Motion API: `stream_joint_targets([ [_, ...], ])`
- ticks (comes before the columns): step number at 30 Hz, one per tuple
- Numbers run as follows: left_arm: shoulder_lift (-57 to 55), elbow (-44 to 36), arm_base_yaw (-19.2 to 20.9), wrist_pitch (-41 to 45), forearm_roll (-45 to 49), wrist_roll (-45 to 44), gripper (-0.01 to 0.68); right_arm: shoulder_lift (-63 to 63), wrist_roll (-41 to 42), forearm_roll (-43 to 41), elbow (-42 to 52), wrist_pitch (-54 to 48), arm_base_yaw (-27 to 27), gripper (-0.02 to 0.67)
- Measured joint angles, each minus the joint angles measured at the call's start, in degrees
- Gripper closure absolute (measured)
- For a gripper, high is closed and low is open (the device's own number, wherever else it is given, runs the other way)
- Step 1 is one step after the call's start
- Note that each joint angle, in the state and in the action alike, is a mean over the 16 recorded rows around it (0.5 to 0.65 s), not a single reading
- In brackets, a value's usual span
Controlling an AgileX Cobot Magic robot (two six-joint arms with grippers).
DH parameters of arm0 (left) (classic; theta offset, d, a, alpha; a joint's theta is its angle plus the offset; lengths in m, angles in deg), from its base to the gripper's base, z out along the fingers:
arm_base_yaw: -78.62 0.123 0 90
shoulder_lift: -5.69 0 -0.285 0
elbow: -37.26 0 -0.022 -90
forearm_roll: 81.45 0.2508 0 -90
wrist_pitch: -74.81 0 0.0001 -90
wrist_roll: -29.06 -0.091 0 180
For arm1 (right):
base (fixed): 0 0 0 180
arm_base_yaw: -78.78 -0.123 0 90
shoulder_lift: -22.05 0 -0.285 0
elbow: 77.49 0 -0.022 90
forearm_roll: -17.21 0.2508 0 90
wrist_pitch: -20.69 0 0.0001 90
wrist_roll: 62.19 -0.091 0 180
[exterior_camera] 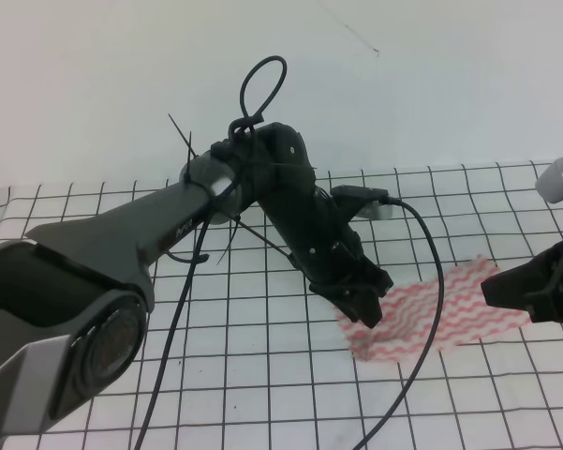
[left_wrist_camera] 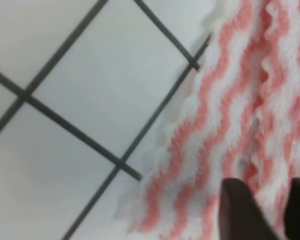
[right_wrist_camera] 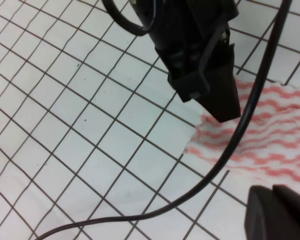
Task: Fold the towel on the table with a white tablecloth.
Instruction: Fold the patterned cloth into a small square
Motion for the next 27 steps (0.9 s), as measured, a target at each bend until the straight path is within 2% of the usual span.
stream_joint_targets([
  [4, 0.0, 0.0, 0.0, 0.3, -0.1, -0.1, 0.400, 0.0, 0.0, 0.0, 0.0, 0.0, 0.0, 0.640],
  [7, 0.0, 0.0, -0.1, 0.5, -0.1, -0.1, 0.375, 0.0, 0.0, 0.0, 0.0, 0.0, 0.0, 0.640],
  [27, 0.0, 0.0, -0.1, 0.7, 0.1, -0.1, 0.370, 0.0, -0.1, 0.0, 0.0, 0.0, 0.0, 0.640],
])
